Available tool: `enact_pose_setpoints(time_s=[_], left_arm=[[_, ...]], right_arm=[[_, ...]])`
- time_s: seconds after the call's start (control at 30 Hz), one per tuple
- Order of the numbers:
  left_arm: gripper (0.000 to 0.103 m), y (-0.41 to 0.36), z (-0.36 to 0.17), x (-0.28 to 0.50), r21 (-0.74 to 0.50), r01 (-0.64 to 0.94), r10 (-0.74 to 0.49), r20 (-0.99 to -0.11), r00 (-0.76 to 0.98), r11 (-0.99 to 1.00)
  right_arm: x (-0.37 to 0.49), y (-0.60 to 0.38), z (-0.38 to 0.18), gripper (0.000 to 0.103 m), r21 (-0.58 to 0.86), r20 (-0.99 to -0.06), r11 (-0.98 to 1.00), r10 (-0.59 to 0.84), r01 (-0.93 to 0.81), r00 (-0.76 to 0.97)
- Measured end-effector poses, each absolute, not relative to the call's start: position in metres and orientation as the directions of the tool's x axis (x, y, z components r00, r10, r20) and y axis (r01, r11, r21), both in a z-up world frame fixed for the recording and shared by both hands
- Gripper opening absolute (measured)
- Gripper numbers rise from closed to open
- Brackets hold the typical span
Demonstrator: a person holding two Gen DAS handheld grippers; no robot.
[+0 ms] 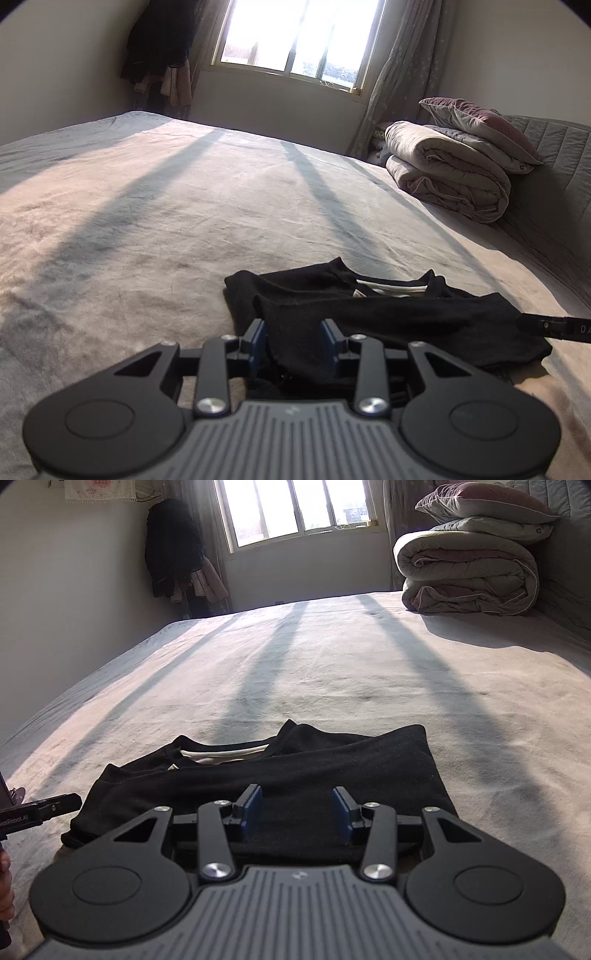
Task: Fold clothes
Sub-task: 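Open both grippers and release the folded black sweatshirt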
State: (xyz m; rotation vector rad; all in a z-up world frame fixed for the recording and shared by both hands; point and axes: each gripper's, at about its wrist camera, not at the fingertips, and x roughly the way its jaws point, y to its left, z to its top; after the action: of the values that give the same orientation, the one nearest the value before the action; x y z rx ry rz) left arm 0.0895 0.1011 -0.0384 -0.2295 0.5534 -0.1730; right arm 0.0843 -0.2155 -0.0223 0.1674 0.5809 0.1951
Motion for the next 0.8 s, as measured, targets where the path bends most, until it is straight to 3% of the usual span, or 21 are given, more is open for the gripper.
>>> enact_pose_setpoints(time_s=[0.07, 0.17, 0.3, 0.5, 0.8], left_arm=[[0.034, 0.103, -0.044, 0.092, -0.292, 0.092, -0.241, -0.529, 0.813, 0.952], [0.033, 0.106, -0.058, 0.095, -0.319, 0.047, -0.237, -0.589, 0.772, 0.947], [0.038, 0.117, -0.049, 0.083, -0.373, 0.019, -0.252, -0.587, 0.769, 0.927], [0.041, 0.13, -0.029, 0.042, -0.406, 0.158, -0.366, -0.509, 0.779, 0.9], [0.041, 0.137, -0.056, -0.006, -0.303, 0.237, -0.38, -0.617, 0.689, 0.923]], right_arm=[[0.086, -0.198, -0.026, 0.044, 0.248, -0.528, 0.95, 0.297, -0.19, 0.795], [0.09, -0.169, -0.044, 0.044, 0.178, -0.603, 0.953, 0.304, -0.247, 0.738], [0.078, -0.152, -0.047, 0.045, 0.03, -0.627, 0.953, 0.254, -0.303, 0.737], [0.046, -0.187, -0.035, 0.048, 0.045, -0.636, 0.947, 0.274, -0.319, 0.721], [-0.008, -0.254, -0.048, 0.048, 0.034, -0.713, 0.954, 0.232, -0.297, 0.662]])
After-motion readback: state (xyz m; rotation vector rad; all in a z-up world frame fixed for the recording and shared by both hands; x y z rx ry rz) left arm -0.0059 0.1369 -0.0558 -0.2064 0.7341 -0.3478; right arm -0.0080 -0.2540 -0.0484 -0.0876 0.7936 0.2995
